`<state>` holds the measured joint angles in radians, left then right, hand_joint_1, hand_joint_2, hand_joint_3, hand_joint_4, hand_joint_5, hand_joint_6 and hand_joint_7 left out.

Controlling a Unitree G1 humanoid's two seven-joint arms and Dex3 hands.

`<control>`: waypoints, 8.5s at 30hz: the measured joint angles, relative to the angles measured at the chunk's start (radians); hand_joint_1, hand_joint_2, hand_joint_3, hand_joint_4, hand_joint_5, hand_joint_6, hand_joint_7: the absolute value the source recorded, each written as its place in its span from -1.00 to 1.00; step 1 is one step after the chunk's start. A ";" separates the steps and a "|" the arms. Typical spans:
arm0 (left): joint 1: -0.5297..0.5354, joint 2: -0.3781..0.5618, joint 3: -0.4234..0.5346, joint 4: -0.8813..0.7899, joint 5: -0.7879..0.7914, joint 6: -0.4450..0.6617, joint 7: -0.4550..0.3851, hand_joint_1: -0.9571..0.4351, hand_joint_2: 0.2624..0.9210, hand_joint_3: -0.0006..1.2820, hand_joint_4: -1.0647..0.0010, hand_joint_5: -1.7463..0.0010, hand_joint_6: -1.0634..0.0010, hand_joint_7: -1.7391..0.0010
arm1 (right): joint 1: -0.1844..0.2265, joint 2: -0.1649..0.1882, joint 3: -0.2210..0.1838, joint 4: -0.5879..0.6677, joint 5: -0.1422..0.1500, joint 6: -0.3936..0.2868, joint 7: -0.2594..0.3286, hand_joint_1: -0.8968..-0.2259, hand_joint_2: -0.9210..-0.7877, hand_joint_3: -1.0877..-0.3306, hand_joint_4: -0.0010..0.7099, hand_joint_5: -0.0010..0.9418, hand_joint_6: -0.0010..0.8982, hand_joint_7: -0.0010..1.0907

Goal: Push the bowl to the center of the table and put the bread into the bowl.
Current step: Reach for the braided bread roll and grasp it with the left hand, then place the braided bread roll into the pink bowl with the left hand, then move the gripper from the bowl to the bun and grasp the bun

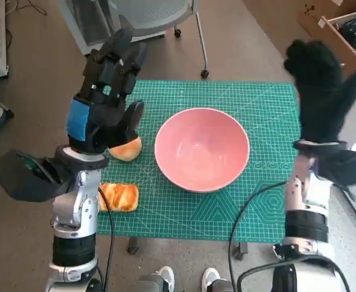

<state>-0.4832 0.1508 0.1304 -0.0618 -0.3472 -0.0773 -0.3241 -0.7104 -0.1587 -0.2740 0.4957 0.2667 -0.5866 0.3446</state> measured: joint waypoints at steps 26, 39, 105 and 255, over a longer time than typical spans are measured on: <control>0.258 0.669 0.006 -0.417 0.397 0.392 -0.300 0.09 0.59 -0.93 0.63 0.98 0.30 0.84 | 0.102 -0.016 0.060 -0.217 -0.040 0.067 -0.054 0.17 -1.00 0.29 0.03 -1.00 -0.58 0.06; 0.316 0.718 -0.100 -0.479 0.508 0.505 -0.337 0.20 0.62 -0.99 0.62 1.00 0.22 0.94 | 0.079 0.006 0.076 -0.141 -0.034 0.057 -0.055 0.22 -1.00 0.28 0.02 -1.00 -0.59 0.07; 0.097 0.639 -0.213 -0.266 0.646 0.418 -0.425 0.38 0.86 -0.76 -0.18 -0.55 -0.34 -0.11 | 0.083 0.006 0.078 -0.152 0.005 0.061 -0.055 0.21 -1.00 0.28 0.08 -0.99 -0.62 0.12; -0.595 0.243 -0.694 1.299 1.042 0.162 -0.107 0.19 0.81 -0.96 0.10 0.89 -0.01 0.88 | 0.148 -0.008 0.078 -0.246 0.004 0.107 -0.052 0.18 -1.00 0.29 0.05 -1.00 -0.71 0.15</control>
<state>-1.0781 0.3937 -0.5633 1.2376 0.6949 0.0849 -0.4311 -0.5620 -0.1670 -0.1957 0.2493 0.2711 -0.4799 0.2926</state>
